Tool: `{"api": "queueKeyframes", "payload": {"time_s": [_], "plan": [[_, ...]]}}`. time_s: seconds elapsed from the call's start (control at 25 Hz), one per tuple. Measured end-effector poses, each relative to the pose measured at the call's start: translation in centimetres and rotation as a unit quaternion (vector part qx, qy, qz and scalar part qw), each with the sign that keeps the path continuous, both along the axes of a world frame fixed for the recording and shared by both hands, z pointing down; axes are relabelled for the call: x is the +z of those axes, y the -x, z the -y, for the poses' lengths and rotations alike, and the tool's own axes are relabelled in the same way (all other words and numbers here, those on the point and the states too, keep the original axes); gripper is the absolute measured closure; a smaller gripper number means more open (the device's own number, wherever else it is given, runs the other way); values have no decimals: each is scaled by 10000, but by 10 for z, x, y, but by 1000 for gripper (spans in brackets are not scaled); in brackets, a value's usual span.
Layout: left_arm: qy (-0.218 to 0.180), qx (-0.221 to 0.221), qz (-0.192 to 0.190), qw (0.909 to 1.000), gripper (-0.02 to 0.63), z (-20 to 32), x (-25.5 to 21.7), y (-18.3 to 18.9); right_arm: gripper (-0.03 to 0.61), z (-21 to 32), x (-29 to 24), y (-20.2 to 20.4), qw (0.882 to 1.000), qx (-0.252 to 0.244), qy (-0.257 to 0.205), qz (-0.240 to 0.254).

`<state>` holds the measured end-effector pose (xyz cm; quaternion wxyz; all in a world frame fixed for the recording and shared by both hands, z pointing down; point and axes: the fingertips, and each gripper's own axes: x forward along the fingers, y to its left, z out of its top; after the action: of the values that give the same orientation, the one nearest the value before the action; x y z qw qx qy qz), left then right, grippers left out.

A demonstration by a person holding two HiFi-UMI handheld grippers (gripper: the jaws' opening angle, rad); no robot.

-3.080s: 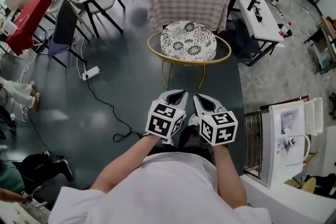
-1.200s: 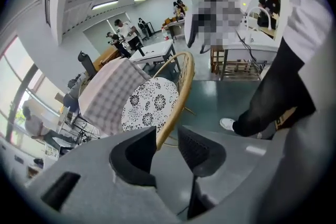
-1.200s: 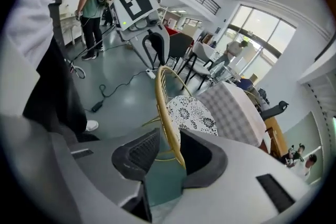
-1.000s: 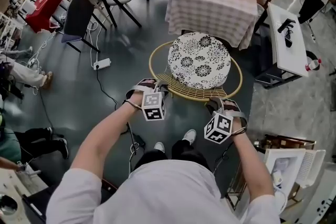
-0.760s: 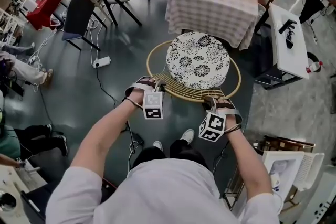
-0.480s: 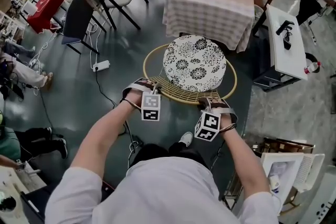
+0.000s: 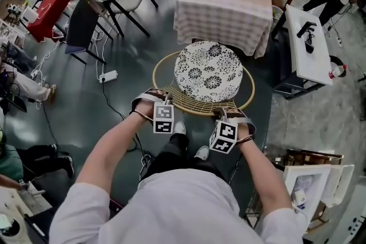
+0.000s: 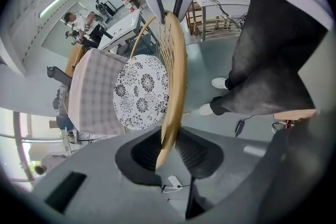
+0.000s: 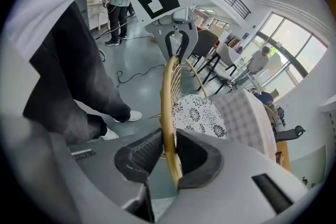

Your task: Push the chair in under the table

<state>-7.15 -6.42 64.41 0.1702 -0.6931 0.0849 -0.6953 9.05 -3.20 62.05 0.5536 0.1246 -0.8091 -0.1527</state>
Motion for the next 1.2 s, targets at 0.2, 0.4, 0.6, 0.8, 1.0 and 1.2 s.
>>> {"api": "queueKeyframes", "payload": {"time_s": [0.2, 0.4, 0.6, 0.8, 1.0, 1.2], "plan": [[-94, -28, -52, 9999, 528, 14, 2, 3, 511, 12, 1, 4, 9998, 214, 27, 55], [-116, 55, -116, 9999, 528, 40, 1, -1, 509, 38, 1, 0, 9990, 443, 52, 20], [-137, 144, -161, 9997, 528, 71, 3, -1, 506, 68, 4, 0, 9978, 646, 114, -76], [-125, 233, -184, 9995, 528, 100, 2, 2, 506, 96, 2, 5, 9971, 745, 81, -139], [-97, 328, -239, 9991, 528, 120, 3, 3, 506, 113, 4, 6, 9962, 837, 167, -141], [-110, 366, -377, 9986, 526, 138, 3, 3, 501, 129, 7, 6, 9936, 1096, 254, -123]]}}
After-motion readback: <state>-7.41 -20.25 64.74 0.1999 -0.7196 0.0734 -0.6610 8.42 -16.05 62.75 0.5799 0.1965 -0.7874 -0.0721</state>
